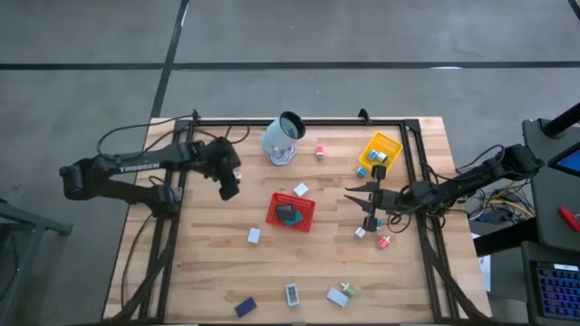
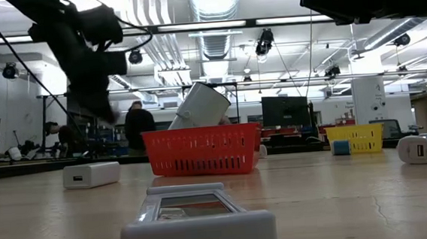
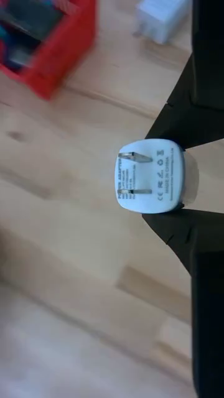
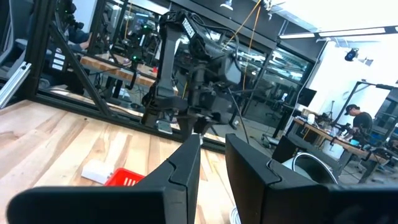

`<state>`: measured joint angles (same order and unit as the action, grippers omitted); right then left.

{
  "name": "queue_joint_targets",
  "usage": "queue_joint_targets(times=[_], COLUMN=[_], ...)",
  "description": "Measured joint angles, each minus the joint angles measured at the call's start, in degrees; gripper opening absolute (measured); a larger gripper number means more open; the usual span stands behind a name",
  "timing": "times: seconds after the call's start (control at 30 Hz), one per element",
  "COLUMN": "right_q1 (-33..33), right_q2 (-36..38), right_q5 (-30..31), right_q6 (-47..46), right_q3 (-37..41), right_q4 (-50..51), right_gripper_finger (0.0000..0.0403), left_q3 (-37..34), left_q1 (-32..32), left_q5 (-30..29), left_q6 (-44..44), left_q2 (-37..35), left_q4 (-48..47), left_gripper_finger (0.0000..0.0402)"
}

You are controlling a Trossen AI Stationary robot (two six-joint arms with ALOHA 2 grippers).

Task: Pick & Place Office items
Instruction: Put the violet charger adapter into the yellow basket

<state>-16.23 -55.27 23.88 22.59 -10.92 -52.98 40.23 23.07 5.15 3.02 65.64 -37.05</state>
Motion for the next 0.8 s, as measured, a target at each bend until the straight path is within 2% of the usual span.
queue_joint_targets(times=[0.5,0.8], right_q1=[0.0,2.4], right_q2=[0.0,0.0], right_q5=[0.1,-0.5], right_q6=[-0.2,-5.2], right_q3=[0.0,0.0], right_q4=[0.1,1.7], right_gripper_finger=[0.0073,0.0073], left_q3=[-0.3,-5.0], left_q1=[-5.3,-8.9], left_q5=[2.1,4.3], left_q6=[-6.9,-11.9], left_q2=[3.3,8.4], left_q4=[29.8,54.4], left_gripper_finger=[0.0128,0.0128])
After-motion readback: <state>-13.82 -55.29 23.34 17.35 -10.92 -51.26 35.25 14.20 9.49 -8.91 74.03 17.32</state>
